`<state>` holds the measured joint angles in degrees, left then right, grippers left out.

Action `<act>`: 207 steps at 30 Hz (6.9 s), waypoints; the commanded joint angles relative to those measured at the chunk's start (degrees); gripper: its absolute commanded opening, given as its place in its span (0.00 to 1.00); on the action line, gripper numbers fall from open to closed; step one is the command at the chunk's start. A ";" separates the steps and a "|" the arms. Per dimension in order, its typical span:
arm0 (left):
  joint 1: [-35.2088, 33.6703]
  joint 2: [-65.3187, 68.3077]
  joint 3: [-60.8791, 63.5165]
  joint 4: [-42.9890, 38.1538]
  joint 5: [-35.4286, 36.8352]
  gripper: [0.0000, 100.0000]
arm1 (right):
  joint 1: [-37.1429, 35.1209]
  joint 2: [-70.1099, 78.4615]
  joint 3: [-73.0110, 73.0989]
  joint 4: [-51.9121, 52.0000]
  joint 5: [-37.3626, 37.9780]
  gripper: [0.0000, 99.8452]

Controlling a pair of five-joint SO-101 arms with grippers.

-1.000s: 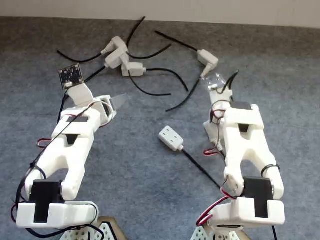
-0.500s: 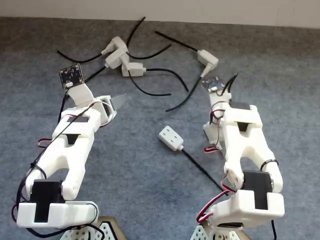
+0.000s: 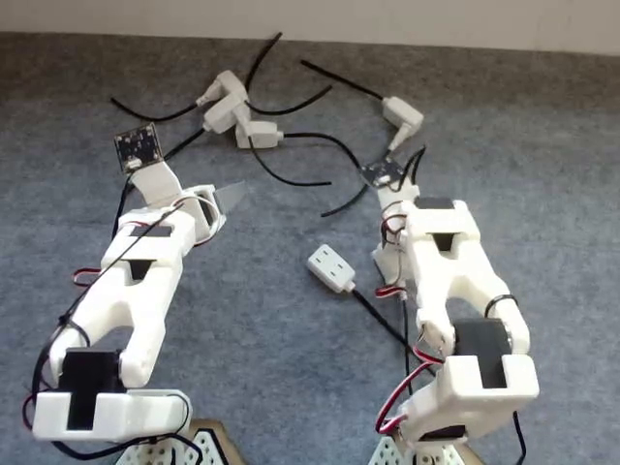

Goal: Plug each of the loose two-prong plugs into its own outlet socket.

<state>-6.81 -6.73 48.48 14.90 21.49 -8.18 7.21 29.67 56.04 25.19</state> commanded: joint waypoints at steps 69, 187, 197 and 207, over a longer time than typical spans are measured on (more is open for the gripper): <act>17.10 -30.81 15.87 -22.42 -4.48 0.40 | -17.98 -77.76 49.54 -39.34 13.27 0.01; 16.66 -12.09 20.35 -39.74 -4.57 0.40 | -14.90 -65.98 8.04 3.03 5.54 0.01; 16.84 -27.30 28.70 -39.47 -4.48 0.40 | -14.02 -65.89 24.40 -8.92 5.54 0.01; 22.90 -35.47 35.03 -39.21 -4.75 0.40 | -20.35 -65.80 28.53 -13.23 5.19 0.01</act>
<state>13.32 -40.31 83.38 -24.04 16.66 -27.34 -57.76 58.77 44.44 30.73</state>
